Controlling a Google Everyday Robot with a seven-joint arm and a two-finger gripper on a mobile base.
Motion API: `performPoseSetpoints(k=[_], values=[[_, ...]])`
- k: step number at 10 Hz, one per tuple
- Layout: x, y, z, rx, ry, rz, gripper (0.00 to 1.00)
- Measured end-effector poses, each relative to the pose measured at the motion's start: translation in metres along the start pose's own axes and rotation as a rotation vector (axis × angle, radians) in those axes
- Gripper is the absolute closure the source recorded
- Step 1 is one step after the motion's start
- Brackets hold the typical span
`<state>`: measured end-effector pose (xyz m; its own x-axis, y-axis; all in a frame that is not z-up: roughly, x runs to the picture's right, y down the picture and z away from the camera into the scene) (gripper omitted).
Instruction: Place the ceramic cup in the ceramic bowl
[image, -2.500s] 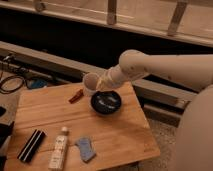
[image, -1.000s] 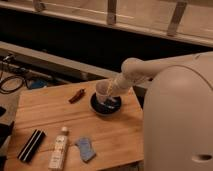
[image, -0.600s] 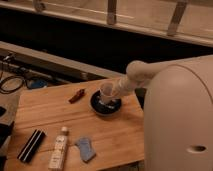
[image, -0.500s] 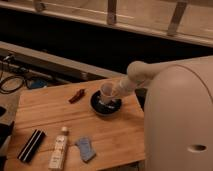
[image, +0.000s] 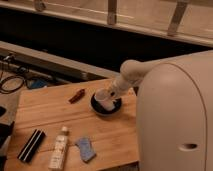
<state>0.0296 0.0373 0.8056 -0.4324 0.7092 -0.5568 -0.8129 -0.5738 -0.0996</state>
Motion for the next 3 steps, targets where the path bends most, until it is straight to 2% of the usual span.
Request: performPoseSetpoints(k=[1, 2, 3], values=[[0.0008, 0.0003, -0.0005, 0.003, 0.000, -0.002, 0.76], [0.0027, 0.0039, 0.0003, 0.004, 0.002, -0.007, 0.75], [0.0055, 0.0096, 0.0019, 0.004, 0.005, -0.014, 0.68]])
